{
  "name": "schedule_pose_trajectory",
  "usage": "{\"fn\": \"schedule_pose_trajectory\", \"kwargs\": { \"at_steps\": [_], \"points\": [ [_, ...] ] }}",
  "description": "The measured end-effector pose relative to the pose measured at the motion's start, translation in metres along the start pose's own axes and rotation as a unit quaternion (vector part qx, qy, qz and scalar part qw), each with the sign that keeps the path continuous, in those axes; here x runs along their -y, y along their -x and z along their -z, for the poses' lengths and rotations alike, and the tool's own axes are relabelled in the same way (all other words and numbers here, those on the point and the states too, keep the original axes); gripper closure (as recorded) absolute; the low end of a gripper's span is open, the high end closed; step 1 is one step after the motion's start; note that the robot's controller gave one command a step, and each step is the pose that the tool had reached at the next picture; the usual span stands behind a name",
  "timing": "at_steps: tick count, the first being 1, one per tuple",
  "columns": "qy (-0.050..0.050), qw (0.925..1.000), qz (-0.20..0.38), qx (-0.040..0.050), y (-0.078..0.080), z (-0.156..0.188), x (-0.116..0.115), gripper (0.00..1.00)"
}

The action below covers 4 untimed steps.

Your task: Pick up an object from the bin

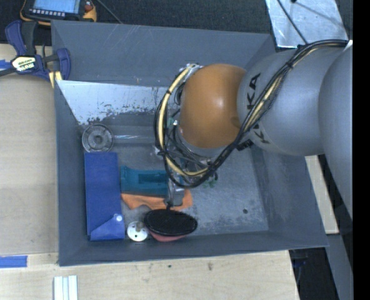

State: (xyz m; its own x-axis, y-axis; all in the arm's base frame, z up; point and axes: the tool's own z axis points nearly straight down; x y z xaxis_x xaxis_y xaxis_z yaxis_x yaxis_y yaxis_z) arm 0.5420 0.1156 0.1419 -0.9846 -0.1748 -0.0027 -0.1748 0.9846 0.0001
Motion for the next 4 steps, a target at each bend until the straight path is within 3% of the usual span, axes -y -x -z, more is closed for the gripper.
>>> {"fn": "schedule_pose_trajectory", "kwargs": {
  "at_steps": [1, 2, 3, 4],
  "points": [
    [0.000, 1.0000, 0.000, 0.0000, 0.000, 0.000, 0.000, 0.00],
    [0.000, 0.9997, 0.025, 0.0037, -0.003, -0.034, -0.009, 0.00],
    [0.001, 1.0000, 0.009, 0.0031, -0.003, -0.061, 0.005, 0.00],
    [0.000, 0.9996, 0.009, 0.0270, -0.043, -0.062, 0.045, 1.00]
  ]
}}
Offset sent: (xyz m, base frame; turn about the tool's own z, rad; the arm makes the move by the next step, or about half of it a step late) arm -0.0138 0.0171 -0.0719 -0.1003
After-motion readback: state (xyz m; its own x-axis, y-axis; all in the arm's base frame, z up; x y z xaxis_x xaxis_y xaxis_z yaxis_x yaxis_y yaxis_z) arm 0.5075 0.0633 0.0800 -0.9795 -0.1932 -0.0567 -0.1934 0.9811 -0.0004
